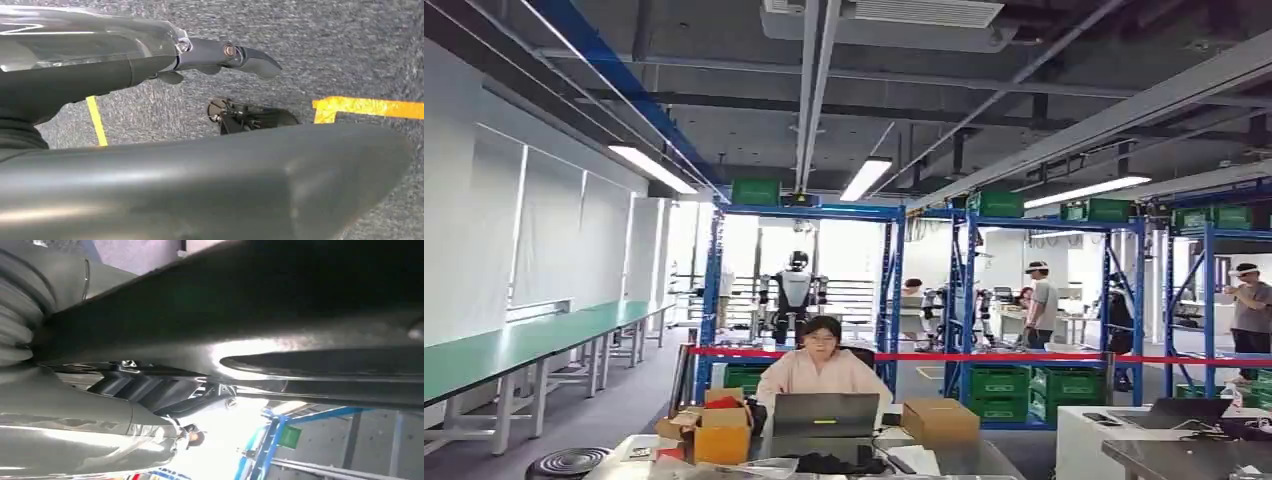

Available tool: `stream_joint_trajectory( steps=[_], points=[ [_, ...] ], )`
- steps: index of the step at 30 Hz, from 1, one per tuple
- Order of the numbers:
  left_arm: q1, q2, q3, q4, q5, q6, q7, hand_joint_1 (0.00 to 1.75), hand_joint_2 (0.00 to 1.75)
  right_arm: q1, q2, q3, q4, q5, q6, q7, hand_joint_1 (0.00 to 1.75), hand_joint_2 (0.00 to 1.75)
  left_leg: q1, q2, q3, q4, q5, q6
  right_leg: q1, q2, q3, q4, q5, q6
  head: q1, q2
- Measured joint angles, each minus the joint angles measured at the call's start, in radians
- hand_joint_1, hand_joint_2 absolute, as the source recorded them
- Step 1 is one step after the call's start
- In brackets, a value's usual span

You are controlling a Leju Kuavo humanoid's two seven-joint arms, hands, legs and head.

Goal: Take the parts from the cabinet and place them on the table.

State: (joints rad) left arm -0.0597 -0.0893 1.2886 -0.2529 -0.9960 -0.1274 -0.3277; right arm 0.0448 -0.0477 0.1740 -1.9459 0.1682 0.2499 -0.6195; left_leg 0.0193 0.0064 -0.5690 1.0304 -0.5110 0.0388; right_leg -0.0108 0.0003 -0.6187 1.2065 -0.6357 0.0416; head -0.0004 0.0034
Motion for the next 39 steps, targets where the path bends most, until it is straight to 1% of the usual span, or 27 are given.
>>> stream_joint_trajectory(
  steps=[1, 2, 3, 4, 6, 8, 10, 11, 12, 13, 16, 17, 18, 19, 21, 23, 24, 26, 28, 29, 31, 32, 33, 34, 36, 37, 39],
  points=[
    [0.0, 0.0, 0.0, 0.0, 0.0, 0.0, 0.0, 0.0, 0.0, 0.003, 0.0, 0.0, 0.001, 0.0, 0.0, 0.0, 1.75, 1.75, -0.001, 0.0, 0.004, 0.0, -0.004, 0.002, 0.0, 0.0, -0.046, 0.075, -0.02, 0.001, 0.0, 0.0],
    [-0.001, 0.0, 0.0, 0.0, 0.0, 0.0, 0.0, 0.0, 0.0, 0.006, 0.0, 0.0, 0.002, 0.0, 0.0, 0.0, 1.75, 1.75, -0.002, -0.001, 0.009, 0.0, -0.009, 0.002, 0.0, 0.0, -0.077, 0.114, -0.017, 0.0, 0.0, 0.0],
    [0.001, 0.0, 0.0, 0.0, 0.0, 0.0, 0.0, 0.0, 0.0, 0.007, 0.0, 0.0, 0.003, 0.0, 0.0, 0.0, 1.75, 1.75, -0.003, -0.001, 0.016, 0.0, -0.014, 0.002, 0.0, 0.0, -0.082, 0.101, 0.011, -0.001, 0.0, 0.0],
    [0.002, 0.0, 0.0, 0.0, 0.0, 0.0, 0.0, 0.0, 0.0, 0.008, 0.0, 0.0, 0.003, 0.0, 0.0, 0.0, 1.75, 1.75, -0.005, -0.003, 0.026, 0.0, -0.02, 0.001, 0.001, 0.0, -0.064, 0.039, 0.064, -0.004, 0.0, 0.0],
    [-0.001, 0.0, 0.0, 0.0, 0.0, 0.0, 0.0, 0.0, 0.0, 0.007, 0.0, 0.0, 0.003, 0.0, 0.0, 0.0, 1.75, 1.75, -0.007, -0.006, 0.045, -0.001, -0.033, -0.003, 0.004, 0.0, -0.002, -0.128, 0.171, -0.018, 0.0, 0.0],
    [-0.004, -0.001, 0.0, 0.0, 0.0, 0.0, 0.0, 0.0, 0.0, 0.007, 0.001, 0.0, 0.002, 0.0, 0.0, 0.0, 1.75, 1.75, -0.009, -0.009, 0.047, -0.003, -0.039, -0.015, 0.013, -0.001, 0.018, -0.17, 0.159, -0.031, 0.0, 0.0],
    [-0.004, -0.001, 0.0, 0.0, 0.0, 0.0, 0.0, 0.0, 0.0, 0.008, 0.001, 0.0, 0.002, 0.0, 0.0, 0.0, 1.75, 1.75, -0.006, -0.007, 0.047, -0.011, -0.04, -0.027, 0.016, 0.002, 0.017, -0.175, 0.149, -0.035, 0.0, 0.0],
    [-0.004, -0.001, 0.0, 0.0, 0.0, 0.0, 0.0, 0.0, 0.0, 0.008, 0.001, 0.0, 0.002, 0.0, 0.0, 0.0, 1.75, 1.75, -0.007, -0.007, 0.052, -0.016, -0.04, -0.033, 0.015, 0.004, 0.021, -0.182, 0.149, -0.039, 0.0, 0.0],
    [-0.005, 0.0, 0.0, 0.0, 0.0, 0.0, 0.0, 0.0, 0.0, 0.008, 0.002, 0.0, 0.002, 0.0, 0.0, -0.001, 1.75, 1.75, -0.006, -0.007, 0.056, -0.014, -0.049, -0.037, 0.003, 0.002, 0.031, -0.197, 0.154, -0.045, 0.0, 0.0],
    [-0.006, 0.0, 0.0, 0.0, 0.0, 0.0, -0.002, 0.0, 0.0, 0.007, 0.003, 0.0, 0.002, 0.0, 0.0, -0.001, 1.75, 1.75, -0.008, -0.007, 0.047, 0.01, -0.061, -0.04, 0.004, 0.002, 0.038, -0.203, 0.152, -0.048, 0.0, 0.0],
    [-0.005, 0.0, 0.0, 0.0, 0.0, -0.001, -0.002, 0.0, 0.0, 0.007, 0.005, 0.0, 0.003, 0.0, 0.0, -0.002, 1.75, 1.75, -0.006, -0.007, -0.078, 0.234, -0.152, -0.049, 0.005, -0.002, 0.047, -0.203, 0.143, -0.058, 0.0, 0.0],
    [-0.001, 0.0, 0.0, 0.0, 0.0, -0.001, -0.001, 0.0, 0.0, 0.008, 0.005, 0.0, 0.004, 0.0, 0.001, -0.002, 1.75, 1.75, -0.006, -0.007, -0.111, 0.281, -0.155, -0.051, 0.005, 0.0, 0.05, -0.202, 0.139, -0.058, 0.0, 0.0],
    [0.001, 0.0, 0.0, 0.0, 0.0, -0.001, -0.001, 0.0, 0.0, 0.009, 0.005, 0.0, 0.004, 0.0, 0.001, -0.002, 1.75, 1.75, -0.005, -0.007, -0.121, 0.282, -0.135, -0.052, 0.005, 0.002, 0.057, -0.202, 0.135, -0.058, 0.0, 0.0],
    [0.002, 0.0, 0.0, 0.0, 0.0, -0.001, -0.001, 0.0, 0.0, 0.01, 0.005, 0.0, 0.004, 0.0, 0.001, -0.002, 1.75, 1.75, -0.005, -0.007, -0.109, 0.236, -0.091, -0.051, 0.004, 0.004, 0.065, -0.202, 0.129, -0.056, 0.0, 0.0],
    [0.0, 0.002, 0.0, 0.0, 0.0, -0.001, -0.002, 0.0, 0.0, 0.01, 0.005, 0.0, 0.004, 0.0, 0.001, -0.002, 1.75, 1.75, -0.004, -0.007, -0.043, 0.064, 0.023, -0.045, 0.004, 0.005, 0.089, -0.201, 0.113, -0.049, 0.0, 0.0],
    [-0.002, 0.002, 0.0, 0.0, 0.0, -0.001, -0.002, 0.0, 0.0, 0.007, 0.005, 0.0, 0.005, -0.001, 0.001, -0.001, 1.75, 1.75, -0.009, -0.008, -0.014, 0.01, 0.017, -0.036, 0.011, 0.006, 0.094, -0.196, 0.101, -0.037, 0.0, 0.0],
    [-0.003, 0.002, 0.0, 0.0, 0.0, -0.001, -0.002, 0.0, 0.0, 0.008, 0.005, 0.0, 0.004, -0.001, 0.001, -0.001, 1.75, 1.75, -0.011, -0.008, -0.014, 0.007, 0.008, -0.026, 0.009, 0.005, 0.091, -0.197, 0.101, -0.034, 0.0, 0.0],
    [0.0, 0.002, 0.0, 0.0, 0.0, 0.0, -0.003, 0.0, 0.0, 0.008, 0.005, 0.001, 0.004, 0.0, 0.002, -0.002, 1.75, 1.75, -0.014, -0.009, -0.015, 0.005, 0.005, -0.018, 0.007, 0.005, 0.094, -0.204, 0.101, -0.024, 0.0, 0.0],
    [0.0, 0.003, 0.0, 0.0, 0.0, 0.0, -0.003, 0.0, 0.0, 0.007, 0.005, 0.002, 0.003, -0.001, 0.003, -0.001, 1.75, 1.75, -0.004, -0.008, -0.002, -0.009, 0.007, -0.007, 0.007, 0.004, 0.092, -0.181, 0.08, -0.011, 0.0, 0.0],
    [-0.003, 0.004, 0.0, 0.0, 0.0, 0.0, -0.003, 0.0, 0.0, 0.005, 0.005, 0.002, 0.003, -0.001, 0.005, -0.002, 1.75, 1.75, -0.003, -0.008, 0.0, -0.01, 0.004, -0.003, 0.005, 0.004, 0.061, -0.124, 0.052, -0.008, 0.0, 0.0],
    [-0.003, 0.004, 0.0, 0.0, 0.0, 0.0, -0.003, 0.0, 0.0, 0.007, 0.005, 0.003, 0.004, -0.001, 0.005, -0.002, 1.75, 1.75, -0.003, -0.008, 0.006, -0.01, -0.002, 0.003, 0.002, 0.003, -0.025, 0.034, -0.009, -0.002, 0.0, 0.0],
    [-0.003, 0.004, 0.0, 0.0, 0.0, 0.0, -0.003, 0.0, 0.0, 0.008, 0.005, 0.004, 0.005, -0.001, 0.006, -0.002, 1.75, 1.75, -0.003, -0.008, 0.01, -0.009, -0.006, 0.003, 0.002, 0.003, -0.067, 0.099, -0.02, -0.001, 0.0, 0.0],
    [-0.001, 0.004, 0.0, 0.0, 0.0, 0.0, -0.003, 0.0, 0.0, 0.008, 0.004, 0.004, 0.006, -0.001, 0.008, -0.002, 1.75, 1.75, -0.003, -0.008, 0.016, -0.009, -0.011, 0.002, 0.002, 0.003, -0.087, 0.115, -0.006, 0.0, 0.0, 0.0],
    [0.001, 0.004, 0.0, 0.0, 0.0, 0.0, -0.003, 0.0, 0.0, 0.008, 0.004, 0.005, 0.006, -0.001, 0.008, -0.002, 1.75, 1.75, -0.003, -0.009, 0.025, -0.009, -0.017, 0.001, 0.002, 0.003, -0.081, 0.081, 0.034, 0.0, 0.0, 0.0],
    [-0.001, 0.004, 0.0, 0.0, 0.0, 0.0, -0.003, 0.0, 0.0, 0.007, 0.003, 0.005, 0.006, -0.001, 0.008, -0.002, 1.75, 1.75, -0.003, -0.012, 0.046, -0.009, -0.031, -0.004, 0.002, 0.003, -0.022, -0.083, 0.147, -0.006, 0.0, 0.0],
    [0.0, 0.004, 0.0, 0.0, 0.0, 0.0, -0.003, 0.0, 0.0, 0.006, 0.003, 0.006, 0.006, -0.002, 0.008, -0.002, 1.75, 1.75, -0.003, -0.013, 0.05, -0.011, -0.039, -0.01, 0.003, 0.002, 0.0, -0.152, 0.177, -0.011, 0.0, 0.0],
    [-0.003, 0.004, 0.0, 0.0, 0.0, 0.0, -0.003, 0.0, 0.0, 0.004, 0.003, 0.006, 0.008, -0.002, 0.01, -0.002, 1.75, 1.75, -0.006, -0.014, 0.05, -0.01, -0.043, -0.022, 0.012, 0.002, 0.014, -0.172, 0.154, -0.026, 0.0, 0.001]
  ],
)
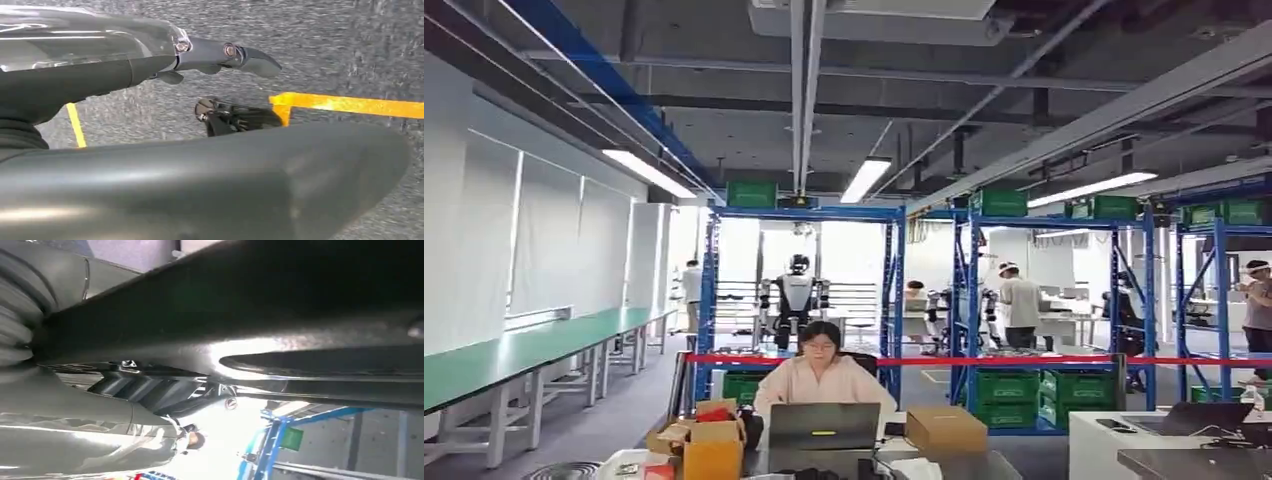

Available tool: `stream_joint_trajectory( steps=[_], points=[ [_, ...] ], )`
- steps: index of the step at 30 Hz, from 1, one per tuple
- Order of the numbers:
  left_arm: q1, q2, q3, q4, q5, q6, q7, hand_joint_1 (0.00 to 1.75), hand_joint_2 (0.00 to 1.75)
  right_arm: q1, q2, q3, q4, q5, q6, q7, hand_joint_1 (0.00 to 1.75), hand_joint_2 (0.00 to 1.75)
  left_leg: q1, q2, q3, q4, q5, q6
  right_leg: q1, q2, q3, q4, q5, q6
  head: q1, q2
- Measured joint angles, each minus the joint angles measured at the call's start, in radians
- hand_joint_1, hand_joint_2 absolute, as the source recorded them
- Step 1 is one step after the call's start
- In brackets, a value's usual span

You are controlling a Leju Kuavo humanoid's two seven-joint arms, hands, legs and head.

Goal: Take the parts from the cabinet and place them on the table.

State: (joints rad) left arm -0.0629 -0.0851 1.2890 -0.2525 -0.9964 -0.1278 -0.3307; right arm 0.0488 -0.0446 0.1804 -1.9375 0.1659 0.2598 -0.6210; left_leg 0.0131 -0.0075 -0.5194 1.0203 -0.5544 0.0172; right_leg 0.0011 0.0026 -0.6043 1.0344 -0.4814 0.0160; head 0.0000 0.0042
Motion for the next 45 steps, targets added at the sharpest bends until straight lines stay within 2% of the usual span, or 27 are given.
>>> stream_joint_trajectory(
  steps=[2, 4, 5, 7, 8, 9, 10, 12, 13, 15, 17, 19, 20, 23, 24, 25, 26, 28, 32, 35, 38, 39, 40, 41, 43, 44, 45],
  points=[
    [0.0, 0.0, 0.0, 0.0, 0.0, 0.0, 0.0, 0.0, 0.0, 0.001, -0.001, 0.0, 0.0, -0.001, 0.0, 0.0, 1.75, 1.75, 0.002, 0.002, 0.001, -0.01, -0.001, -0.01, 0.002, 0.004, -0.004, 0.0, -0.008, -0.009, 0.0, 0.0],
    [-0.002, 0.0, 0.0, 0.0, 0.0, -0.001, -0.001, 0.0, 0.0, 0.001, -0.001, 0.0, -0.001, -0.002, 0.001, 0.0, 1.75, 1.75, 0.0, 0.003, 0.008, -0.003, -0.013, -0.019, -0.008, 0.003, 0.012, -0.021, -0.005, -0.019, 0.0, 0.0],
    [-0.003, 0.0, 0.0, 0.0, 0.0, -0.001, -0.001, 0.0, 0.0, -0.002, -0.001, 0.0, -0.001, -0.002, 0.001, 0.0, 1.75, 1.75, 0.0, 0.003, -0.012, 0.039, -0.034, -0.022, -0.009, 0.001, 0.017, -0.024, -0.008, -0.026, 0.0, 0.0],
    [-0.003, 0.0, 0.0, 0.0, 0.0, -0.002, -0.001, 0.0, 0.0, -0.004, -0.001, 0.0, 0.0, -0.002, 0.001, 0.0, 1.75, 1.75, 0.002, 0.003, -0.103, 0.202, -0.102, -0.028, -0.007, -0.002, 0.023, -0.024, -0.015, -0.033, 0.0, 0.0],
    [-0.001, 0.0, 0.0, 0.0, 0.0, -0.002, -0.001, 0.0, 0.0, -0.004, -0.001, 0.0, 0.001, -0.002, 0.002, 0.0, 1.75, 1.75, 0.001, 0.003, -0.148, 0.275, -0.119, -0.029, -0.006, -0.001, 0.027, -0.024, -0.02, -0.035, 0.0, 0.0],
    [0.002, 0.0, 0.0, 0.0, 0.0, -0.002, -0.001, 0.0, 0.0, -0.003, -0.001, 0.0, 0.002, -0.002, 0.002, 0.0, 1.75, 1.75, 0.002, 0.003, -0.173, 0.303, -0.111, -0.03, -0.005, 0.0, 0.032, -0.024, -0.024, -0.036, 0.0, 0.0],
    [0.004, 0.0, 0.0, 0.0, 0.0, -0.001, -0.001, 0.0, 0.0, -0.002, -0.001, 0.0, 0.003, -0.002, 0.002, 0.0, 1.75, 1.75, 0.001, 0.003, -0.174, 0.284, -0.079, -0.029, -0.005, 0.002, 0.04, -0.024, -0.029, -0.035, 0.0, -0.001],
    [0.003, 0.001, 0.0, 0.0, 0.0, -0.001, -0.002, 0.0, 0.0, -0.002, -0.001, 0.0, 0.003, -0.002, 0.002, 0.0, 1.75, 1.75, 0.001, 0.003, -0.12, 0.126, 0.039, -0.022, -0.005, 0.004, 0.066, -0.024, -0.045, -0.03, 0.0, -0.001],
    [0.003, 0.001, 0.0, 0.0, 0.0, -0.001, -0.002, 0.0, 0.0, -0.002, -0.001, 0.001, 0.003, -0.002, 0.002, 0.0, 1.75, 1.75, 0.0, 0.003, -0.092, 0.047, 0.082, -0.015, -0.005, 0.004, 0.076, -0.024, -0.054, -0.027, 0.0, 0.0],
    [0.001, 0.002, 0.0, 0.0, -0.001, -0.002, -0.004, 0.0, 0.0, -0.003, -0.001, 0.001, 0.004, -0.001, 0.002, 0.0, 1.75, 1.75, -0.007, 0.003, -0.071, 0.019, 0.056, -0.005, -0.002, 0.006, 0.075, -0.02, -0.062, -0.015, 0.0, 0.0],
    [0.004, 0.002, 0.0, 0.0, -0.002, -0.002, -0.006, 0.0, 0.0, 0.001, -0.001, 0.001, 0.004, 0.0, 0.002, 0.0, 1.75, 1.75, -0.01, 0.002, -0.075, 0.017, 0.048, 0.002, -0.003, 0.005, 0.073, -0.027, -0.062, -0.006, 0.0, 0.0],
    [0.007, 0.002, 0.0, 0.0, -0.002, -0.002, -0.007, 0.0, 0.0, 0.002, -0.002, 0.004, 0.001, 0.003, 0.004, 0.0, 1.75, 1.75, 0.001, 0.002, -0.063, 0.003, 0.05, 0.011, -0.004, 0.003, 0.079, -0.021, -0.075, 0.008, 0.0, 0.0],
    [0.006, 0.003, 0.0, 0.0, -0.001, -0.002, -0.008, 0.0, 0.0, 0.001, -0.002, 0.005, -0.001, 0.003, 0.004, 0.0, 1.75, 1.75, 0.002, 0.002, -0.058, 0.0, 0.047, 0.016, -0.004, 0.002, 0.065, 0.013, -0.091, 0.014, 0.0, 0.0],
    [0.003, 0.003, 0.0, 0.0, -0.002, -0.002, -0.008, 0.0, 0.0, 0.007, -0.007, 0.011, -0.001, 0.007, 0.003, 0.0, 1.75, 1.75, 0.003, 0.003, -0.046, 0.0, 0.036, 0.023, -0.011, 0.002, -0.063, 0.244, -0.177, 0.026, 0.0, -0.001],
    [0.003, 0.003, 0.0, 0.0, -0.002, -0.002, -0.008, 0.0, 0.0, 0.009, -0.008, 0.012, 0.0, 0.01, 0.003, 0.0, 1.75, 1.75, 0.003, 0.002, -0.039, 0.0, 0.031, 0.023, -0.012, 0.002, -0.096, 0.288, -0.177, 0.028, 0.0, 0.0],
    [0.005, 0.003, 0.0, 0.0, -0.002, -0.002, -0.008, 0.0, 0.0, 0.01, -0.009, 0.014, 0.0, 0.011, 0.002, 0.0, 1.75, 1.75, 0.004, 0.002, -0.031, 0.0, 0.025, 0.022, -0.013, 0.002, -0.103, 0.28, -0.15, 0.03, 0.0, 0.0],
    [0.007, 0.003, 0.0, 0.0, -0.002, -0.002, -0.008, 0.0, 0.0, 0.01, -0.01, 0.016, 0.0, 0.011, 0.001, 0.0, 1.75, 1.75, 0.005, 0.002, -0.021, 0.0, 0.017, 0.019, -0.013, 0.002, -0.088, 0.227, -0.1, 0.031, 0.0, -0.001],
    [0.007, 0.003, 0.0, 0.0, -0.002, -0.002, -0.009, 0.0, 0.0, 0.01, -0.012, 0.018, 0.0, 0.013, 0.0, 0.0, 1.75, 1.75, 0.006, 0.0, 0.004, 0.0, 0.0, 0.01, -0.013, 0.001, -0.026, 0.055, 0.014, 0.027, 0.0, -0.001],
    [0.003, 0.003, 0.001, 0.0, -0.003, -0.002, -0.01, 0.0, 0.0, 0.012, -0.015, 0.025, -0.002, 0.014, 0.001, 0.0, 1.75, 1.75, 0.004, 0.001, 0.0, -0.006, -0.008, -0.01, -0.002, 0.004, -0.008, 0.003, -0.012, -0.002, 0.0, 0.0],
    [0.002, 0.002, 0.001, 0.0, -0.006, -0.002, -0.01, 0.0, 0.0, 0.012, -0.016, 0.039, -0.005, 0.016, 0.007, 0.0, 1.75, 1.75, 0.004, 0.003, 0.003, 0.011, -0.028, -0.023, -0.011, 0.003, 0.015, -0.022, -0.013, -0.019, 0.0, 0.0],
    [0.002, 0.002, 0.001, 0.0, -0.009, -0.002, -0.01, 0.0, 0.0, 0.011, -0.018, 0.058, -0.004, 0.022, 0.012, 0.003, 1.75, 1.75, 0.004, 0.002, -0.124, 0.24, -0.119, -0.03, -0.009, -0.002, 0.027, -0.023, -0.025, -0.033, 0.0, 0.0],
    [0.005, 0.002, 0.001, 0.0, -0.009, -0.002, -0.01, 0.0, 0.0, 0.01, -0.018, 0.064, -0.003, 0.023, 0.012, 0.006, 1.75, 1.75, 0.004, 0.002, -0.163, 0.297, -0.125, -0.031, -0.009, -0.001, 0.032, -0.023, -0.029, -0.035, 0.0, 0.0],
    [0.008, 0.002, 0.001, 0.0, -0.009, -0.001, -0.01, 0.0, 0.0, 0.011, -0.019, 0.068, -0.002, 0.023, 0.012, 0.01, 1.75, 1.75, 0.004, 0.002, -0.18, 0.306, -0.106, -0.031, -0.009, 0.001, 0.04, -0.023, -0.035, -0.034, 0.0, 0.0],
    [0.009, 0.002, 0.001, 0.0, -0.009, -0.001, -0.01, 0.0, 0.0, 0.01, -0.019, 0.073, 0.001, 0.021, 0.011, 0.014, 1.75, 1.75, 0.004, 0.003, -0.172, 0.264, -0.057, -0.03, -0.009, 0.003, 0.052, -0.023, -0.043, -0.033, 0.0, 0.0],
    [0.008, 0.002, 0.002, 0.0, -0.009, -0.001, -0.01, 0.0, 0.0, 0.009, -0.019, 0.08, 0.002, 0.016, 0.007, 0.019, 1.75, 1.75, 0.004, 0.003, -0.117, 0.103, 0.059, -0.023, -0.009, 0.004, 0.079, -0.023, -0.06, -0.027, 0.0, 0.0],
    [0.009, 0.003, 0.002, 0.0, -0.009, -0.001, -0.01, 0.0, 0.0, 0.009, -0.02, 0.084, 0.002, 0.013, 0.004, 0.022, 1.75, 1.75, 0.002, 0.002, -0.098, 0.06, 0.076, -0.018, -0.009, 0.003, 0.086, -0.023, -0.069, -0.022, 0.0, -0.001],
    [0.007, 0.002, 0.002, 0.0, -0.009, -0.001, -0.011, 0.0, 0.0, 0.006, -0.02, 0.087, 0.003, 0.011, 0.0, 0.024, 1.75, 1.75, -0.003, 0.002, -0.093, 0.05, 0.071, -0.016, -0.001, 0.006, 0.088, -0.019, -0.074, -0.014, 0.0, -0.001]
  ],
)
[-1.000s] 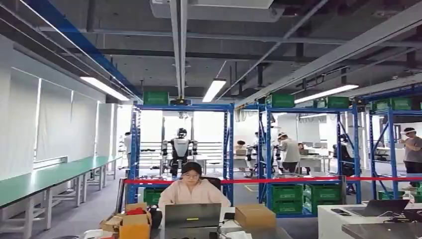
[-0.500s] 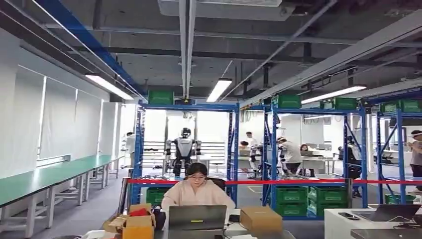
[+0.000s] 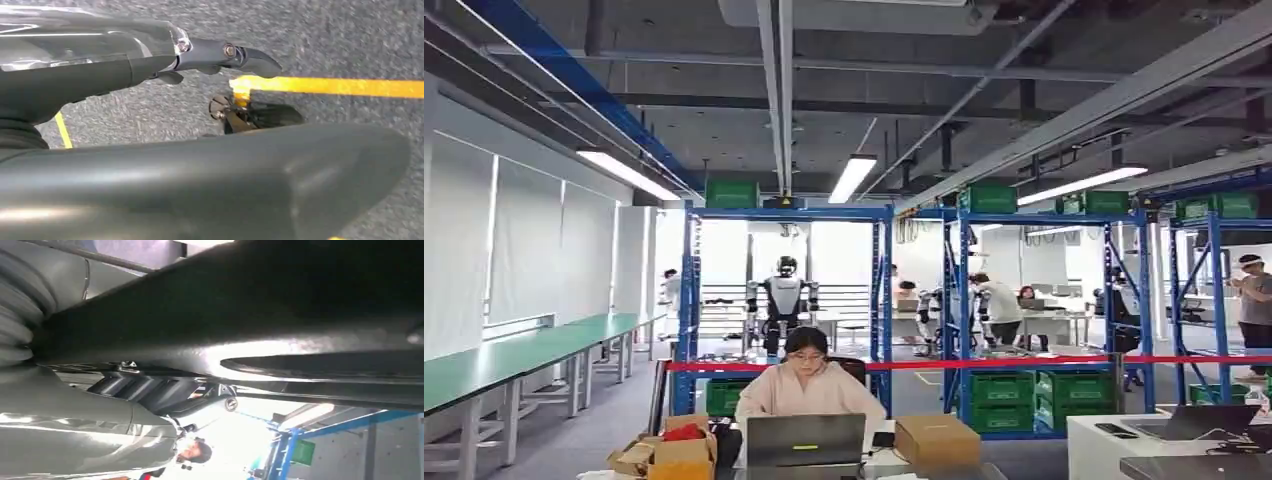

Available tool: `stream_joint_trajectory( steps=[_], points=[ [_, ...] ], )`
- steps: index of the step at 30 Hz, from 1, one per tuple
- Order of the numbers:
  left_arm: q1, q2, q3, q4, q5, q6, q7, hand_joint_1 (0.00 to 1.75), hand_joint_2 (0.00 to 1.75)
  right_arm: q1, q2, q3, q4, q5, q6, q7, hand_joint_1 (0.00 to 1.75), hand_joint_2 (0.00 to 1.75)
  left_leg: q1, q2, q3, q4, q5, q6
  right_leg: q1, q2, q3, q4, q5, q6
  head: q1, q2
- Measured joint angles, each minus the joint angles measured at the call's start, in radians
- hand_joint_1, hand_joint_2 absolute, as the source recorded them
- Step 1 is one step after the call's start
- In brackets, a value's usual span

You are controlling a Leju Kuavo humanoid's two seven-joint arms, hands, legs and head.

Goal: Take the parts from the cabinet and place them on the table.

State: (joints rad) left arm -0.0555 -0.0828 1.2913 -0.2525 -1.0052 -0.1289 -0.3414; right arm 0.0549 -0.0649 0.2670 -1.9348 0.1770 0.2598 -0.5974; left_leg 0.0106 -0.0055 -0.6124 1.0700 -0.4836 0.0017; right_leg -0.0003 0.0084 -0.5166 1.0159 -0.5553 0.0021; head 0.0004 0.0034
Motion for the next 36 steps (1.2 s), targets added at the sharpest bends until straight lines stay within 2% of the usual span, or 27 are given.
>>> stream_joint_trajectory(
  steps=[1, 3, 5, 6, 8, 9, 10, 11, 12, 14, 17, 18, 19, 20, 21, 24, 25, 26, 27, 28, 29, 30, 31, 32, 34, 35, 36],
  points=[
    [-0.001, 0.0, 0.0, 0.0, 0.0, 0.0, 0.001, 0.0, 0.0, 0.0, -0.001, 0.002, 0.0, -0.003, -0.002, 0.004, 1.75, 1.75, -0.001, 0.0, 0.012, -0.025, -0.023, 0.006, -0.002, 0.0, -0.005, 0.0, 0.0, 0.006, 0.0, 0.001],
    [0.001, 0.0, 0.0, 0.0, 0.0, 0.0, 0.001, 0.0, 0.0, -0.001, -0.004, 0.006, 0.0, -0.008, -0.003, 0.013, 1.75, 1.75, -0.004, -0.003, 0.008, -0.024, -0.025, 0.013, -0.005, -0.002, -0.003, -0.011, 0.0, 0.016, 0.0, 0.0],
    [0.002, -0.002, 0.0, 0.0, -0.001, 0.001, 0.002, 0.0, 0.0, -0.002, -0.01, 0.007, 0.0, -0.011, -0.003, 0.018, 1.75, 1.75, 0.006, -0.003, 0.023, -0.043, -0.023, 0.022, -0.005, -0.004, -0.001, 0.005, -0.016, 0.029, -0.001, 0.0],
    [0.0, -0.002, 0.001, 0.0, -0.001, 0.002, 0.002, 0.0, 0.0, -0.004, -0.013, 0.008, 0.0, -0.011, -0.003, 0.019, 1.75, 1.75, 0.008, -0.002, 0.028, -0.046, -0.025, 0.027, -0.006, -0.004, -0.026, 0.05, -0.039, 0.034, -0.001, 0.0],
    [-0.002, -0.003, 0.001, 0.0, -0.002, 0.002, 0.003, 0.0, 0.0, -0.004, -0.02, 0.008, 0.004, -0.011, -0.003, 0.021, 1.75, 1.75, 0.008, -0.002, 0.035, -0.046, -0.032, 0.034, -0.01, -0.004, -0.118, 0.216, -0.102, 0.042, -0.001, 0.0],
    [-0.001, -0.003, 0.001, 0.0, -0.003, 0.002, 0.004, 0.0, 0.0, -0.002, -0.023, 0.01, 0.007, -0.011, -0.003, 0.021, 1.75, 1.75, 0.007, -0.002, 0.04, -0.046, -0.035, 0.035, -0.01, -0.004, -0.159, 0.281, -0.116, 0.044, -0.001, 0.0],
    [-0.001, -0.004, 0.002, 0.0, -0.003, 0.002, 0.006, 0.0, 0.0, -0.002, -0.025, 0.01, 0.01, -0.012, -0.004, 0.021, 1.75, 1.75, 0.008, -0.002, 0.046, -0.046, -0.04, 0.035, -0.011, -0.004, -0.183, 0.306, -0.103, 0.045, -0.001, 0.0],
    [0.001, -0.005, 0.002, 0.0, -0.005, 0.002, 0.006, 0.0, 0.0, -0.002, -0.027, 0.01, 0.013, -0.013, -0.005, 0.021, 1.75, 1.75, 0.008, -0.003, 0.055, -0.046, -0.047, 0.034, -0.011, -0.004, -0.182, 0.277, -0.064, 0.046, -0.001, 0.0],
    [0.002, -0.005, 0.002, 0.0, -0.005, 0.002, 0.006, 0.0, 0.0, -0.002, -0.029, 0.011, 0.013, -0.013, -0.006, 0.021, 1.75, 1.75, 0.007, -0.004, 0.064, -0.046, -0.053, 0.033, -0.01, -0.004, -0.162, 0.215, -0.013, 0.045, -0.001, 0.0],
    [0.001, -0.005, 0.004, 0.0, -0.006, 0.002, 0.006, 0.0, 0.0, -0.004, -0.032, 0.012, 0.013, -0.016, -0.008, 0.021, 1.75, 1.75, 0.007, -0.005, 0.087, -0.046, -0.069, 0.025, -0.009, -0.004, -0.103, 0.049, 0.09, 0.037, -0.001, 0.0],
    [-0.004, -0.006, 0.006, 0.0, -0.007, 0.002, 0.005, 0.0, 0.0, -0.008, -0.034, 0.014, 0.016, -0.019, -0.011, 0.022, 1.75, 1.75, 0.005, -0.005, 0.086, -0.05, -0.076, 0.01, 0.002, -0.004, -0.082, 0.014, 0.057, 0.014, 0.0, 0.0],
    [-0.003, -0.008, 0.006, 0.0, -0.008, 0.002, 0.005, 0.0, 0.0, -0.006, -0.034, 0.014, 0.016, -0.019, -0.011, 0.022, 1.75, 1.75, 0.005, -0.003, 0.086, -0.055, -0.076, 0.006, 0.002, -0.001, -0.085, 0.016, 0.055, 0.011, 0.0, 0.0],
    [-0.004, -0.009, 0.007, 0.0, -0.008, 0.002, 0.005, 0.0, 0.0, -0.006, -0.034, 0.014, 0.016, -0.019, -0.011, 0.022, 1.75, 1.75, 0.004, -0.002, 0.091, -0.059, -0.077, 0.0, 0.0, -0.001, -0.083, 0.012, 0.054, 0.006, -0.001, 0.0],
    [-0.006, -0.008, 0.007, 0.0, -0.009, 0.002, 0.005, 0.0, 0.0, -0.006, -0.034, 0.014, 0.015, -0.019, -0.012, 0.022, 1.75, 1.75, 0.005, -0.002, 0.094, -0.057, -0.088, -0.003, -0.01, -0.002, -0.072, -0.001, 0.056, 0.0, -0.001, 0.0],
    [-0.007, -0.009, 0.008, 0.0, -0.009, 0.002, 0.005, 0.0, 0.0, -0.008, -0.034, 0.014, 0.015, -0.018, -0.014, 0.023, 1.75, 1.75, 0.004, -0.002, 0.084, -0.029, -0.102, -0.006, -0.009, -0.004, -0.065, -0.006, 0.054, -0.004, 0.0, 0.0],
    [-0.006, -0.009, 0.009, 0.0, -0.01, 0.001, 0.005, 0.0, 0.0, -0.011, -0.034, 0.014, 0.017, -0.008, -0.019, 0.029, 1.75, 1.75, 0.006, -0.002, -0.042, 0.194, -0.189, -0.013, -0.008, -0.008, -0.056, -0.006, 0.044, -0.015, 0.0, 0.0],
    [-0.003, -0.009, 0.01, 0.0, -0.01, 0.001, 0.005, 0.0, 0.0, -0.011, -0.035, 0.014, 0.019, -0.003, -0.019, 0.031, 1.75, 1.75, 0.005, -0.002, -0.081, 0.253, -0.194, -0.014, -0.007, -0.008, -0.051, -0.005, 0.039, -0.017, 0.0, 0.0],
    [0.0, -0.009, 0.012, 0.0, -0.01, 0.002, 0.005, 0.0, 0.0, -0.01, -0.035, 0.014, 0.021, 0.0, -0.019, 0.032, 1.75, 1.75, 0.006, -0.002, -0.091, 0.252, -0.17, -0.014, -0.007, -0.006, -0.042, -0.005, 0.033, -0.016, 0.0, 0.0],
    [0.002, -0.009, 0.013, 0.0, -0.01, 0.002, 0.005, 0.0, 0.0, -0.011, -0.037, 0.014, 0.023, 0.002, -0.019, 0.033, 1.75, 1.75, 0.006, -0.002, -0.08, 0.208, -0.126, -0.012, -0.007, -0.006, -0.032, -0.005, 0.026, -0.015, 0.0, 0.0],
    [0.001, -0.009, 0.014, 0.0, -0.01, 0.002, 0.005, 0.0, 0.0, -0.011, -0.038, 0.015, 0.025, 0.002, -0.019, 0.033, 1.75, 1.75, 0.005, 0.002, -0.052, 0.129, -0.066, -0.009, -0.008, -0.011, -0.018, -0.005, 0.017, -0.014, 0.0, 0.0],
    [0.001, -0.009, 0.014, 0.0, -0.01, 0.002, 0.005, 0.0, 0.0, -0.011, -0.038, 0.015, 0.026, 0.002, -0.019, 0.033, 1.75, 1.75, 0.004, 0.015, -0.02, 0.043, -0.009, -0.003, -0.008, -0.013, -0.004, -0.005, 0.007, -0.01, 0.0, 0.0],
    [-0.001, -0.009, 0.014, 0.0, -0.01, 0.002, 0.005, 0.0, 0.0, -0.011, -0.039, 0.015, 0.026, 0.003, -0.02, 0.033, 1.75, 1.75, -0.003, 0.047, 0.0, 0.006, -0.003, 0.002, -0.007, -0.017, 0.005, -0.006, -0.001, -0.004, 0.0, 0.0],
    [-0.005, -0.009, 0.014, 0.0, -0.011, 0.002, 0.005, 0.0, 0.0, -0.013, -0.04, 0.015, 0.028, 0.006, -0.02, 0.034, 1.75, 1.75, -0.012, 0.053, 0.005, -0.011, -0.005, 0.006, 0.002, -0.019, 0.007, -0.001, -0.008, 0.005, 0.0, 0.0],
    [-0.01, -0.01, 0.014, 0.0, -0.011, 0.002, 0.008, 0.0, 0.0, -0.012, -0.042, 0.015, 0.028, 0.01, -0.022, 0.034, 1.75, 1.75, -0.012, 0.046, 0.005, -0.02, -0.019, 0.014, 0.001, -0.026, 0.004, -0.002, -0.009, 0.008, 0.0, 0.0],
    [-0.006, -0.01, 0.014, 0.0, -0.012, 0.002, 0.008, 0.0, 0.0, -0.014, -0.045, 0.018, 0.028, 0.016, -0.024, 0.035, 1.75, 1.75, -0.013, 0.028, 0.002, -0.022, -0.021, 0.019, 0.001, -0.045, 0.011, -0.012, -0.012, 0.016, 0.0, 0.0],
    [-0.005, -0.01, 0.014, 0.0, -0.013, 0.002, 0.008, 0.0, 0.0, -0.016, -0.047, 0.018, 0.028, 0.016, -0.026, 0.035, 1.75, 1.75, -0.004, 0.024, 0.008, -0.029, -0.019, 0.024, 0.001, -0.047, 0.014, -0.012, -0.02, 0.023, 0.0, 0.0],
    [-0.003, -0.009, 0.015, 0.0, -0.013, 0.002, 0.006, 0.0, 0.0, -0.017, -0.048, 0.019, 0.028, 0.016, -0.026, 0.035, 1.75, 1.75, -0.002, 0.021, 0.014, -0.034, -0.02, 0.029, -0.001, -0.034, 0.011, 0.008, -0.034, 0.029, 0.0, 0.0]
  ],
)
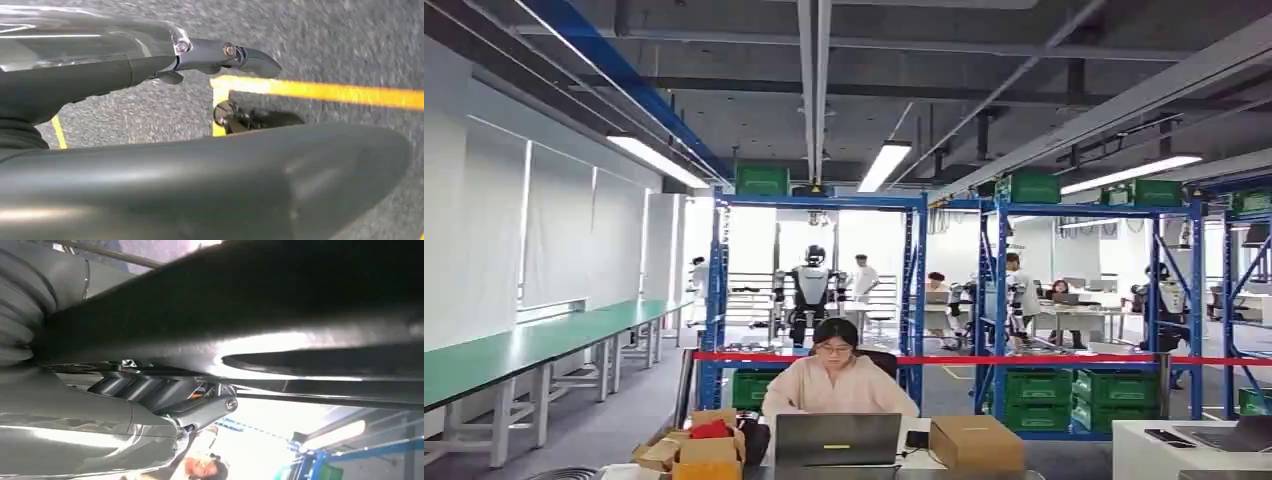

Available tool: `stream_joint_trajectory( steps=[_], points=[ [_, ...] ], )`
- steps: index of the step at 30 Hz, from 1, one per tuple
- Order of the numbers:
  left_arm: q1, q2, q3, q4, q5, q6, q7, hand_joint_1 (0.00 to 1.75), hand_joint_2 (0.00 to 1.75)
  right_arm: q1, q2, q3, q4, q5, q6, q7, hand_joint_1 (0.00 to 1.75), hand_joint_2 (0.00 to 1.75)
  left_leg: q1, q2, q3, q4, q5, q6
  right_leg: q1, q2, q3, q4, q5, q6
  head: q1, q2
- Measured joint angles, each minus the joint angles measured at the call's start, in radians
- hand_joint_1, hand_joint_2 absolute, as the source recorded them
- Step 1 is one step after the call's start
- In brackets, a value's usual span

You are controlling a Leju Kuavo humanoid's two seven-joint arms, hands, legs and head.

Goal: Take the parts from the cabinet and place them on the table.

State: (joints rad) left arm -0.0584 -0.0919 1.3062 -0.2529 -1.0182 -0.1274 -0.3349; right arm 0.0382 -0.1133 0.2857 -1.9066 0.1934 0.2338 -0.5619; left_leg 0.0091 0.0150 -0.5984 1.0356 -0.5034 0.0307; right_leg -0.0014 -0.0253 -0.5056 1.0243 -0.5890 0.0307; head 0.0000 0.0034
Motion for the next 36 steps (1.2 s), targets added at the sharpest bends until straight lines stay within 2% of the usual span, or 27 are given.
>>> stream_joint_trajectory(
  steps=[1, 3, 4, 5, 6, 8, 9, 10, 13, 15, 16, 17, 18, 19, 20, 21, 22, 24, 26, 29, 30, 31, 32, 33, 34, 35, 36],
  points=[
    [-0.001, 0.001, 0.0, 0.0, -0.001, 0.0, -0.001, 0.0, 0.0, -0.002, -0.001, 0.0, 0.0, -0.002, 0.0, -0.002, 1.75, 1.75, 0.002, -0.003, 0.005, -0.003, -0.002, 0.004, -0.002, 0.011, -0.029, 0.056, -0.029, 0.004, 0.0, 0.0],
    [-0.002, 0.0, 0.0, 0.0, -0.003, 0.0, -0.002, 0.0, 0.0, 0.001, -0.002, 0.001, 0.001, -0.011, -0.001, -0.006, 1.75, 1.75, 0.002, -0.009, 0.01, -0.003, -0.008, 0.01, -0.004, 0.016, -0.125, 0.225, -0.094, 0.008, 0.0, 0.0],
    [-0.002, 0.0, 0.0, 0.0, -0.005, -0.001, -0.002, 0.0, 0.0, 0.002, -0.002, 0.001, 0.003, -0.016, -0.002, -0.008, 1.75, 1.75, 0.002, -0.011, 0.013, -0.003, -0.012, 0.01, -0.004, 0.016, -0.166, 0.286, -0.104, 0.01, 0.0, 0.0],
    [-0.001, 0.0, 0.0, 0.0, -0.006, -0.001, -0.002, 0.0, 0.0, 0.002, -0.002, 0.001, 0.004, -0.021, -0.003, -0.008, 1.75, 1.75, 0.002, -0.013, 0.019, -0.003, -0.016, 0.009, -0.004, 0.016, -0.187, 0.302, -0.089, 0.01, 0.0, 0.0],
    [0.0, 0.0, 0.0, 0.0, -0.006, -0.001, -0.002, 0.0, 0.0, 0.002, -0.002, 0.001, 0.005, -0.023, -0.003, -0.009, 1.75, 1.75, 0.002, -0.015, 0.027, -0.003, -0.022, 0.008, -0.004, 0.016, -0.183, 0.273, -0.051, 0.01, 0.0, 0.0],
    [-0.001, 0.0, 0.0, 0.0, -0.006, 0.0, -0.003, 0.0, 0.0, 0.002, -0.002, 0.001, 0.004, -0.026, -0.004, -0.011, 1.75, 1.75, 0.002, -0.02, 0.052, -0.003, -0.038, 0.002, -0.004, 0.016, -0.123, 0.102, 0.073, 0.004, 0.0, 0.0],
    [-0.001, 0.0, 0.001, 0.0, -0.006, 0.0, -0.003, 0.0, 0.0, 0.002, -0.002, 0.001, 0.004, -0.028, -0.004, -0.012, 1.75, 1.75, 0.003, -0.022, 0.058, -0.005, -0.045, -0.003, -0.003, 0.019, -0.101, 0.038, 0.104, -0.001, 0.0, 0.0],
    [-0.004, 0.0, 0.002, 0.0, -0.006, 0.0, -0.003, 0.0, 0.0, 0.002, -0.001, 0.001, 0.005, -0.029, -0.004, -0.014, 1.75, 1.75, -0.004, -0.024, 0.059, -0.003, -0.047, -0.008, 0.003, 0.022, -0.098, 0.035, 0.099, -0.006, 0.0, 0.0],
    [-0.001, 0.0, 0.002, 0.0, -0.008, 0.0, -0.003, 0.0, 0.0, 0.002, 0.001, 0.0, 0.004, -0.031, -0.005, -0.014, 1.75, 1.75, 0.0, -0.023, 0.055, -0.013, -0.047, -0.022, 0.006, 0.024, -0.094, 0.013, 0.08, -0.021, 0.001, 0.001],
    [-0.003, 0.001, 0.002, 0.0, -0.008, 0.0, -0.004, 0.0, 0.0, 0.002, 0.003, -0.001, 0.002, -0.032, -0.005, -0.015, 1.75, 1.75, -0.001, -0.022, 0.06, -0.005, -0.06, -0.032, -0.005, 0.023, -0.078, -0.009, 0.083, -0.031, 0.001, 0.001],
    [-0.003, 0.001, 0.002, 0.0, -0.008, 0.0, -0.004, 0.0, 0.0, 0.0, 0.004, -0.001, 0.002, -0.032, -0.005, -0.015, 1.75, 1.75, 0.0, -0.022, 0.039, 0.037, -0.082, -0.036, -0.006, 0.021, -0.073, -0.012, 0.081, -0.038, 0.002, 0.0],
    [-0.003, 0.001, 0.002, 0.0, -0.008, -0.001, -0.004, 0.0, 0.0, -0.001, 0.005, -0.001, 0.002, -0.032, -0.005, -0.015, 1.75, 1.75, 0.002, -0.022, 0.002, 0.107, -0.114, -0.04, -0.006, 0.019, -0.07, -0.012, 0.078, -0.042, 0.002, 0.0],
    [-0.003, 0.001, 0.002, 0.0, -0.008, -0.001, -0.004, 0.0, 0.0, 0.001, 0.006, -0.002, 0.003, -0.032, -0.005, -0.015, 1.75, 1.75, 0.003, -0.022, -0.045, 0.194, -0.148, -0.044, -0.006, 0.018, -0.066, -0.012, 0.074, -0.046, 0.002, 0.0],
    [-0.001, 0.002, 0.002, 0.0, -0.008, -0.001, -0.004, 0.0, 0.0, 0.002, 0.006, -0.002, 0.003, -0.032, -0.005, -0.015, 1.75, 1.75, 0.003, -0.022, -0.089, 0.269, -0.167, -0.047, -0.006, 0.018, -0.063, -0.011, 0.07, -0.047, 0.002, 0.0],
    [0.003, 0.002, 0.002, 0.0, -0.008, 0.0, -0.004, 0.0, 0.0, 0.003, 0.007, -0.003, 0.003, -0.032, -0.005, -0.015, 1.75, 1.75, 0.003, -0.022, -0.114, 0.301, -0.16, -0.048, -0.006, 0.019, -0.056, -0.011, 0.066, -0.047, 0.002, 0.0],
    [0.005, 0.002, 0.002, 0.0, -0.009, -0.001, -0.004, 0.0, 0.0, 0.004, 0.007, -0.003, 0.003, -0.032, -0.005, -0.015, 1.75, 1.75, 0.004, -0.022, -0.112, 0.28, -0.128, -0.048, -0.006, 0.021, -0.047, -0.011, 0.06, -0.046, 0.002, 0.0],
    [0.004, 0.002, 0.002, 0.0, -0.009, -0.001, -0.004, 0.0, 0.0, 0.004, 0.007, -0.004, 0.003, -0.033, -0.005, -0.015, 1.75, 1.75, 0.004, -0.022, -0.093, 0.221, -0.079, -0.047, -0.006, 0.022, -0.038, -0.011, 0.054, -0.044, 0.002, 0.0],
    [0.004, 0.002, 0.002, 0.0, -0.009, 0.0, -0.005, 0.0, 0.0, 0.004, 0.008, -0.005, 0.003, -0.033, -0.004, -0.015, 1.75, 1.75, 0.005, -0.02, -0.027, 0.046, 0.029, -0.041, -0.006, 0.023, -0.015, -0.011, 0.036, -0.035, 0.002, 0.0],
    [0.002, 0.002, 0.002, 0.0, -0.011, -0.001, -0.006, 0.0, 0.0, 0.003, 0.01, -0.007, 0.004, -0.035, -0.002, -0.016, 1.75, 1.75, 0.0, -0.02, -0.012, 0.014, 0.006, -0.028, 0.0, 0.026, -0.019, -0.005, 0.029, -0.022, 0.001, 0.002],
    [0.005, 0.002, 0.002, 0.0, -0.011, -0.001, -0.007, 0.0, 0.0, 0.004, 0.01, -0.009, 0.003, -0.036, 0.004, -0.017, 1.75, 1.75, -0.002, -0.021, -0.012, 0.014, 0.002, -0.014, -0.001, 0.025, -0.015, -0.014, 0.027, -0.011, 0.001, 0.001],
    [0.006, 0.002, 0.002, 0.0, -0.012, -0.001, -0.008, 0.0, 0.0, 0.004, 0.01, -0.011, 0.002, -0.036, 0.006, -0.018, 1.75, 1.75, 0.006, -0.021, -0.006, 0.007, 0.004, -0.008, -0.003, 0.025, -0.012, -0.009, 0.017, -0.002, 0.002, 0.001],
    [0.003, 0.004, 0.002, 0.0, -0.011, 0.0, -0.009, 0.0, 0.0, 0.002, 0.01, -0.013, 0.002, -0.036, 0.006, -0.018, 1.75, 1.75, 0.007, -0.021, 0.0, 0.004, 0.001, -0.003, -0.003, 0.026, -0.025, 0.025, 0.0, 0.003, 0.001, 0.0],
    [0.002, 0.004, 0.002, 0.0, -0.012, -0.001, -0.01, 0.0, 0.0, 0.002, 0.01, -0.015, 0.002, -0.036, 0.006, -0.019, 1.75, 1.75, 0.007, -0.021, 0.004, 0.002, 0.0, 0.0, -0.005, 0.026, -0.059, 0.089, -0.033, 0.006, 0.001, 0.0],
    [0.0, 0.004, 0.003, 0.0, -0.012, -0.001, -0.011, 0.0, 0.0, 0.003, 0.01, -0.015, 0.003, -0.036, 0.006, -0.019, 1.75, 1.75, 0.006, -0.021, 0.006, 0.002, -0.004, 0.005, -0.006, 0.026, -0.107, 0.177, -0.069, 0.008, 0.001, 0.0],
    [-0.001, 0.004, 0.003, 0.0, -0.013, -0.002, -0.011, 0.0, 0.0, 0.006, 0.01, -0.015, 0.003, -0.036, 0.007, -0.019, 1.75, 1.75, 0.006, -0.021, 0.008, 0.002, -0.006, 0.006, -0.006, 0.026, -0.153, 0.253, -0.092, 0.009, 0.001, 0.0],
    [-0.001, 0.004, 0.003, 0.0, -0.013, -0.002, -0.011, 0.0, 0.0, 0.008, 0.01, -0.015, 0.003, -0.036, 0.007, -0.019, 1.75, 1.75, 0.006, -0.021, 0.01, 0.002, -0.009, 0.007, -0.007, 0.026, -0.186, 0.3, -0.094, 0.01, 0.001, 0.0],
    [-0.001, 0.004, 0.003, 0.0, -0.013, -0.002, -0.011, 0.0, 0.0, 0.009, 0.01, -0.015, 0.004, -0.036, 0.007, -0.019, 1.75, 1.75, 0.006, -0.022, 0.016, 0.002, -0.014, 0.006, -0.007, 0.026, -0.197, 0.298, -0.071, 0.01, 0.001, 0.0]
  ],
)
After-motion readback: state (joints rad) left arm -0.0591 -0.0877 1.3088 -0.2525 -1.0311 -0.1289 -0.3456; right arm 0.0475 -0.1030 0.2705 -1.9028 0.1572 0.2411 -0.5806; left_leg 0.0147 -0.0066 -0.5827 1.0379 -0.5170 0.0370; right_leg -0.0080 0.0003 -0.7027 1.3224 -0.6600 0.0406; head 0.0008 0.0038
